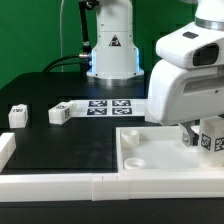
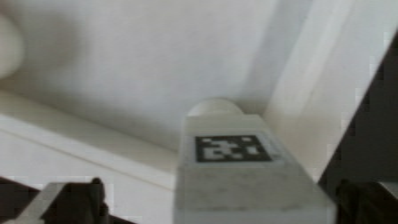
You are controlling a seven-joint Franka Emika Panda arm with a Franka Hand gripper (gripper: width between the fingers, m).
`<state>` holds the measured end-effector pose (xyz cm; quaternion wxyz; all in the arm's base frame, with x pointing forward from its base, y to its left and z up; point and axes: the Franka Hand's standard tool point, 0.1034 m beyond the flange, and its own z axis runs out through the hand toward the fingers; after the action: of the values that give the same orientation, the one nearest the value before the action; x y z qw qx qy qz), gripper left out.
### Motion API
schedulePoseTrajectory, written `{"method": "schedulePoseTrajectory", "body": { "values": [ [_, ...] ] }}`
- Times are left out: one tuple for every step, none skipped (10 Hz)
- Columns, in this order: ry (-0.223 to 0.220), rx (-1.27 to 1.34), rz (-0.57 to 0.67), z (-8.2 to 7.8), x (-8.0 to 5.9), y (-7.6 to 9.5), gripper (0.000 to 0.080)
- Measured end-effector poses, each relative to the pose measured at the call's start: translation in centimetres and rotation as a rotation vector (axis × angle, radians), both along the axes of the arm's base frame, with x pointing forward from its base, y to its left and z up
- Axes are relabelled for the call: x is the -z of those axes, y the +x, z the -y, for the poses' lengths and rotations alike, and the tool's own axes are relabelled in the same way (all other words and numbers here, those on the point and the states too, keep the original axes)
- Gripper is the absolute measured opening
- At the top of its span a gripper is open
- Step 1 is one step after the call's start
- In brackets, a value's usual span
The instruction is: Assemble one leg
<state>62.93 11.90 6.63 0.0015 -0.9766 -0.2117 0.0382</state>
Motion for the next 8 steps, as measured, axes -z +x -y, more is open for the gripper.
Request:
{"method": "schedulePoseTrajectory", "body": {
  "values": [
    [0.000,0.000,0.000,0.01,0.00,0.00,0.0648],
    [-0.002,0.026,0.000,0.02,0.00,0.00,0.0520],
    [-0.004,0.054,0.001,0.03,0.00,0.01,0.0386],
    [-0.004,0.054,0.001,0.05,0.00,0.01,0.0290],
    [-0.004,0.076,0.001,0.02,0.00,0.00,0.0290],
    [-0.013,0.236,0.002,-0.05,0.01,-0.02,0.0290],
    [-0.024,0.370,0.005,-0.14,0.07,-0.06,0.0290],
    [-0.043,0.580,0.009,-0.27,0.04,-0.10,0.0290]
  ]
}}
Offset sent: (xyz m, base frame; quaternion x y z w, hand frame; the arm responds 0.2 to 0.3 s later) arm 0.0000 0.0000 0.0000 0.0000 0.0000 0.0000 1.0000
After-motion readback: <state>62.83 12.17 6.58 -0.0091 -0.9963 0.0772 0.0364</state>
